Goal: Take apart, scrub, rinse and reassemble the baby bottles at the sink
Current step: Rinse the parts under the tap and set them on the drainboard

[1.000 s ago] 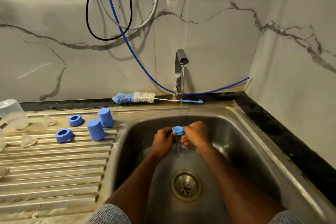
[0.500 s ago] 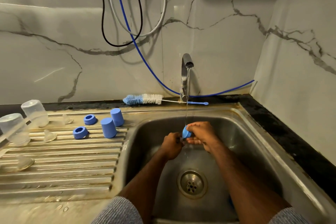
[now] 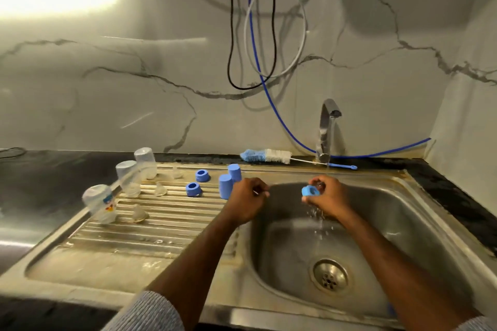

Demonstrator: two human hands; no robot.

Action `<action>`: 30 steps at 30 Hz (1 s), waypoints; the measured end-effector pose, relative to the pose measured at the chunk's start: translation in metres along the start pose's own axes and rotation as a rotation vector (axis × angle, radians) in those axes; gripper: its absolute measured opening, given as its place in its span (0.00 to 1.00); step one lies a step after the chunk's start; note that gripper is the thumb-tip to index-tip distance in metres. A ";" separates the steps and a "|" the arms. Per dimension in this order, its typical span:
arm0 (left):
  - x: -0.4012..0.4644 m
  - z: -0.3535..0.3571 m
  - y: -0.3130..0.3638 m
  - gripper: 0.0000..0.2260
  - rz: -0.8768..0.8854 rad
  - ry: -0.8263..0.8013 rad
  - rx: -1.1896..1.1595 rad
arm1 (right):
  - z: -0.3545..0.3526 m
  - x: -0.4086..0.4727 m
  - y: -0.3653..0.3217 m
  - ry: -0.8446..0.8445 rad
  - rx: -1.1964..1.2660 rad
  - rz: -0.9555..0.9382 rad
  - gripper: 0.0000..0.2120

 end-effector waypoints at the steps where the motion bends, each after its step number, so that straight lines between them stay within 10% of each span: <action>1: -0.004 -0.013 -0.007 0.05 -0.005 0.032 0.004 | 0.006 -0.002 -0.007 -0.081 -0.097 -0.038 0.22; 17: -0.080 -0.162 -0.138 0.06 -0.183 0.333 0.072 | 0.176 -0.020 -0.214 -0.385 0.070 -0.428 0.31; 30: -0.100 -0.185 -0.177 0.05 -0.276 0.344 0.018 | 0.230 -0.006 -0.212 -0.364 -0.014 -0.259 0.38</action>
Point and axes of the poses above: each hand's wrist, its own x-axis towards the middle knuckle, its own z-axis out of the palm, y = z × x, the point moved 4 cm from there along x, towards the middle knuckle, and after that the axes turned 15 degrees about -z, right-handed, at the moved point
